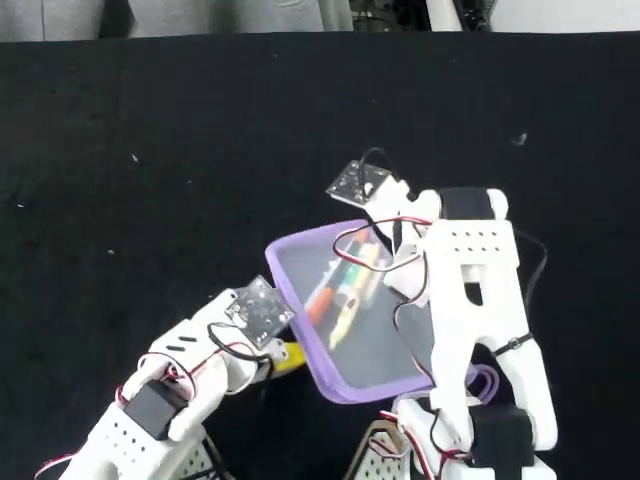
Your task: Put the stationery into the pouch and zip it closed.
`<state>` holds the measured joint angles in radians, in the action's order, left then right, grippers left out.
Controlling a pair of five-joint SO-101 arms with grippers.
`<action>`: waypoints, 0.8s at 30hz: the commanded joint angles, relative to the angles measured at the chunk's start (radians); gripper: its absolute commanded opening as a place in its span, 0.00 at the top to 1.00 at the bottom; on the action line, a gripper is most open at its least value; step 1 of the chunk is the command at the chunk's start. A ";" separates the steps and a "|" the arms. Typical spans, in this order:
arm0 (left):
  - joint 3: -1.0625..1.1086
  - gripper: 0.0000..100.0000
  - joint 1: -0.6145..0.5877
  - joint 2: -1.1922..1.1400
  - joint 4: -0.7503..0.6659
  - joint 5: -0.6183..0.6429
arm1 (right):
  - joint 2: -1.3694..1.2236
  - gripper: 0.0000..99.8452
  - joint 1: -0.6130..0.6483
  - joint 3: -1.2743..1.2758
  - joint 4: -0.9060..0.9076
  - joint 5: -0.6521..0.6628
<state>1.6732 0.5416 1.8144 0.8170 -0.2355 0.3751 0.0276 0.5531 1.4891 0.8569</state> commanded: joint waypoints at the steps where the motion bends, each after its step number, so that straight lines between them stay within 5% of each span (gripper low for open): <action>1: 0.025 0.65 0.001 0.006 -0.094 0.078 | 0.015 0.82 0.072 0.018 -0.060 -0.068; 10: 0.027 0.65 -0.027 0.006 -0.178 0.206 | 0.015 0.82 0.287 0.016 -0.187 -0.247; 24: 0.024 0.65 -0.282 0.008 -0.318 0.445 | 0.015 0.82 0.517 -0.054 -0.404 -0.491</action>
<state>1.6747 0.3330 1.8052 0.5808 0.1496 0.3920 0.5002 0.5071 1.1270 0.3997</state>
